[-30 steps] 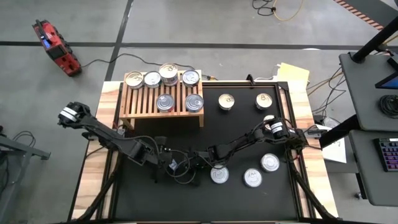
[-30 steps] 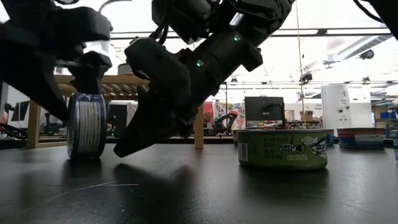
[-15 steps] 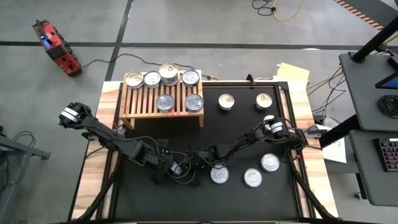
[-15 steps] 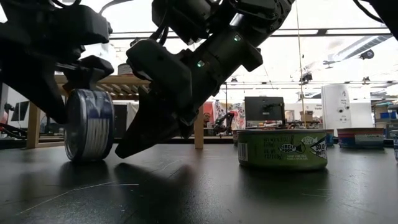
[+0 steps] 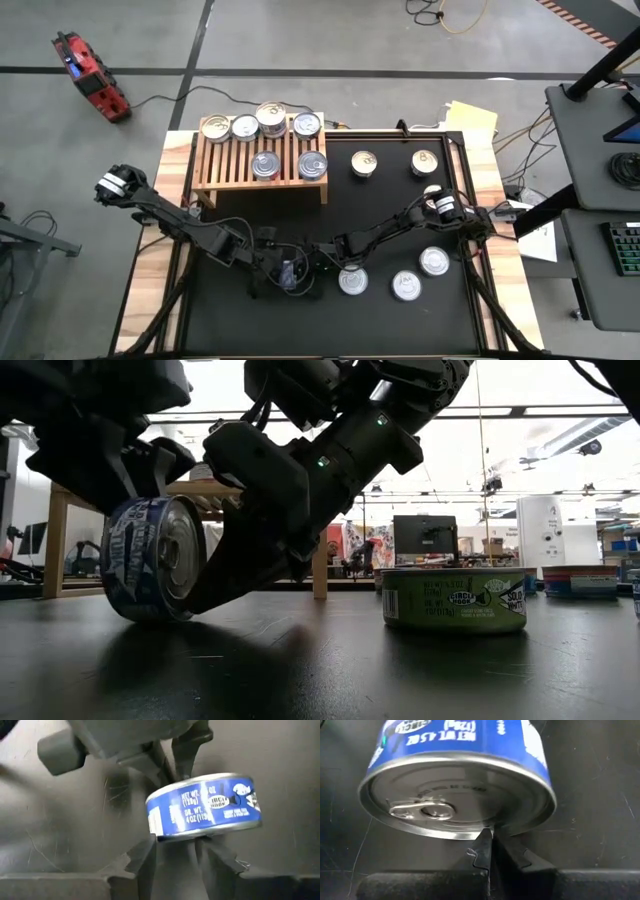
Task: Stack canned seafood by type on shelf
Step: Stack the blue tuna can on top of the other blue tuna can on the shelf
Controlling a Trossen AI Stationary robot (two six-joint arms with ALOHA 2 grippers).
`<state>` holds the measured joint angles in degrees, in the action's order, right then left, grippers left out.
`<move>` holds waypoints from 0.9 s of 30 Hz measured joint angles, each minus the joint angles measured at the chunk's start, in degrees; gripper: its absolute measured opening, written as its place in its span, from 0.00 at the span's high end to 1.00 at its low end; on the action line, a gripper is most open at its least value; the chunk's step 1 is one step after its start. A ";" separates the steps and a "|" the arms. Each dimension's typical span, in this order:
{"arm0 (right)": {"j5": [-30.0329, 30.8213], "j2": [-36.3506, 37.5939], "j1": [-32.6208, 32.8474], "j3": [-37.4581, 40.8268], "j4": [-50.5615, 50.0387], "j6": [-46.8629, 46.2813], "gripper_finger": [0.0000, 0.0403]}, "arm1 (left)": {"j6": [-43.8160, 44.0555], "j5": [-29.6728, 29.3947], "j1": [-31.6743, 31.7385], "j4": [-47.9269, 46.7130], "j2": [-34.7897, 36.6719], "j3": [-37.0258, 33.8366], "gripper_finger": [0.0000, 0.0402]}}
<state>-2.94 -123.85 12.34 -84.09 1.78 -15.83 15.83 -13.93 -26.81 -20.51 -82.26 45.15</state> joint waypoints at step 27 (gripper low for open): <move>-0.07 1.90 -1.64 -0.07 -1.05 0.85 0.98 | -1.11 -3.54 -0.04 -4.72 0.39 3.72 0.37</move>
<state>-3.01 -121.95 10.70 -84.16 0.73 -14.98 14.71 -17.47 -26.85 -25.23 -81.87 48.86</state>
